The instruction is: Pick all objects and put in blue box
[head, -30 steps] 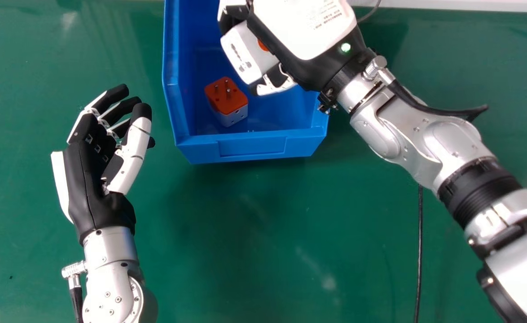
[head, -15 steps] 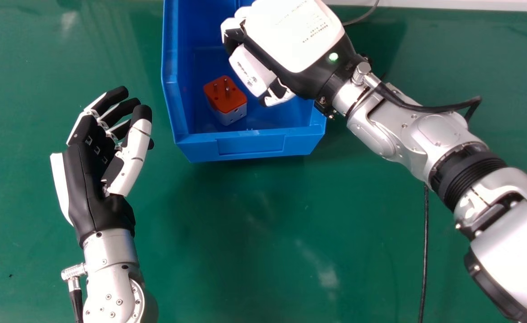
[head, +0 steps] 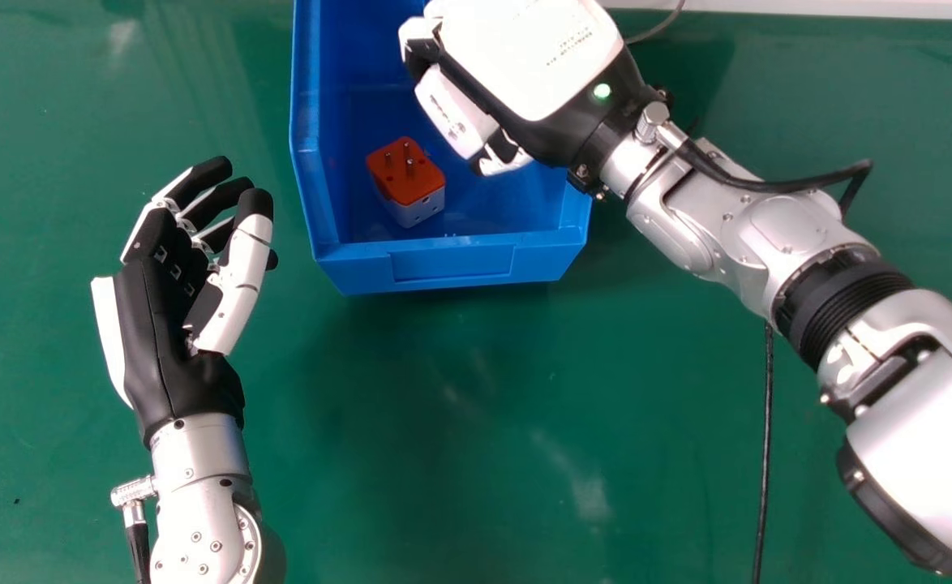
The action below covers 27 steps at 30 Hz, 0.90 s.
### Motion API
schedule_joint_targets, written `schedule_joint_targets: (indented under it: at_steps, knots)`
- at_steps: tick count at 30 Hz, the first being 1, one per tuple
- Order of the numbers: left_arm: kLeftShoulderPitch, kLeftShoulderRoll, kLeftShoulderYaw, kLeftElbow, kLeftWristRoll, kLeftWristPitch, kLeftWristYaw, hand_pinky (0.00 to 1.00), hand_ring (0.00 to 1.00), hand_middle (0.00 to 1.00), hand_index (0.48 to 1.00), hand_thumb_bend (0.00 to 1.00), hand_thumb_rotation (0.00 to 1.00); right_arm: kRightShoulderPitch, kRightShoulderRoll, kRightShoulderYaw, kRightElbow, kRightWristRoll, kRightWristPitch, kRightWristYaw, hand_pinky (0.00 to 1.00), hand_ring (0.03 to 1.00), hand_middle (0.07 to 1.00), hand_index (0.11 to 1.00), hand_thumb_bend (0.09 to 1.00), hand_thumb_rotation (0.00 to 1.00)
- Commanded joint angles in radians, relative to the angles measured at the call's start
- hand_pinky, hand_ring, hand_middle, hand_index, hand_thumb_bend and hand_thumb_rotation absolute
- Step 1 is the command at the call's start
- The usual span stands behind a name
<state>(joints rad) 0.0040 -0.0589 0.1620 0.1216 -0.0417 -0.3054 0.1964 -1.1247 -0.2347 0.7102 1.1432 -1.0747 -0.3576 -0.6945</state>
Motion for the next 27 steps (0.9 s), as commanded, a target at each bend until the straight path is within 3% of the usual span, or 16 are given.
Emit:
schedule_joint_targets:
  at_steps: [1,5,9,10,13,14,16,17,20,21,23,24,26,27]
  knots:
    - [-0.01,-0.008,-0.003,0.001,0.005,-0.021,0.002,0.51,0.63,0.7,0.696,0.59,0.35,-0.043,0.004,-0.004,-0.008,0.018,0.008,-0.032,0.31,0.449,0.507,0.524,0.496,0.0]
    - [-0.011,-0.009,-0.003,0.002,0.003,-0.02,0.002,0.51,0.63,0.7,0.698,0.59,0.35,-0.04,0.006,0.011,-0.012,-0.002,0.05,-0.049,0.31,0.449,0.505,0.53,0.495,0.0]
    - [-0.01,-0.006,-0.005,0.001,0.005,-0.022,-0.002,0.51,0.63,0.7,0.698,0.58,0.35,-0.036,-0.006,0.049,-0.042,-0.039,0.137,0.028,0.3,0.446,0.503,0.534,0.495,0.0]
    - [-0.011,-0.006,-0.005,0.002,0.003,-0.023,-0.003,0.51,0.63,0.7,0.698,0.58,0.35,-0.032,-0.007,0.052,-0.056,-0.045,0.167,0.057,0.34,0.488,0.548,0.527,0.499,0.02]
    - [-0.011,-0.008,-0.003,0.0,-0.004,-0.019,-0.006,0.51,0.63,0.7,0.698,0.58,0.35,-0.022,-0.011,0.06,-0.1,-0.055,0.236,0.137,0.34,0.488,0.548,0.527,0.499,0.02]
    - [-0.011,-0.008,-0.002,0.001,-0.003,-0.019,-0.004,0.52,0.63,0.7,0.698,0.58,0.35,-0.018,-0.013,0.06,-0.112,-0.052,0.248,0.156,0.41,0.554,0.616,0.585,0.591,0.03]
    - [-0.011,-0.008,-0.003,0.002,0.002,-0.021,-0.001,0.52,0.63,0.7,0.698,0.58,0.35,-0.011,-0.015,0.057,-0.132,-0.049,0.267,0.175,0.41,0.554,0.616,0.585,0.591,0.03]
    - [-0.011,-0.008,-0.003,0.002,0.002,-0.022,-0.001,0.51,0.63,0.7,0.697,0.58,0.35,-0.009,-0.016,0.056,-0.14,-0.049,0.273,0.18,0.49,0.644,0.693,0.666,0.673,0.08]
    - [-0.013,-0.006,-0.004,0.005,0.007,-0.022,0.001,0.51,0.63,0.7,0.697,0.58,0.35,-0.005,-0.02,0.062,-0.156,-0.058,0.292,0.188,0.49,0.644,0.693,0.666,0.673,0.08]
    - [-0.014,-0.006,-0.003,0.006,0.006,-0.022,0.0,0.51,0.63,0.7,0.697,0.58,0.34,-0.005,-0.021,0.063,-0.161,-0.061,0.298,0.194,0.58,0.715,0.754,0.733,0.739,0.13]
    - [-0.015,-0.005,-0.003,0.009,0.002,-0.025,-0.003,0.51,0.63,0.7,0.697,0.58,0.34,-0.003,-0.023,0.065,-0.171,-0.062,0.304,0.206,0.58,0.715,0.754,0.733,0.739,0.13]
    - [-0.015,-0.004,-0.003,0.011,0.002,-0.027,-0.004,0.51,0.63,0.7,0.698,0.58,0.34,-0.001,-0.024,0.066,-0.176,-0.063,0.308,0.209,0.66,0.772,0.804,0.786,0.792,0.17]
    - [-0.015,-0.004,-0.002,0.013,0.001,-0.03,-0.007,0.51,0.63,0.7,0.698,0.58,0.34,0.003,-0.026,0.068,-0.187,-0.068,0.318,0.215,0.66,0.772,0.804,0.786,0.792,0.17]
    - [-0.016,-0.004,-0.002,0.015,0.0,-0.031,-0.008,0.51,0.63,0.7,0.698,0.58,0.35,0.004,-0.027,0.069,-0.194,-0.07,0.323,0.217,0.73,0.818,0.843,0.829,0.834,0.2]
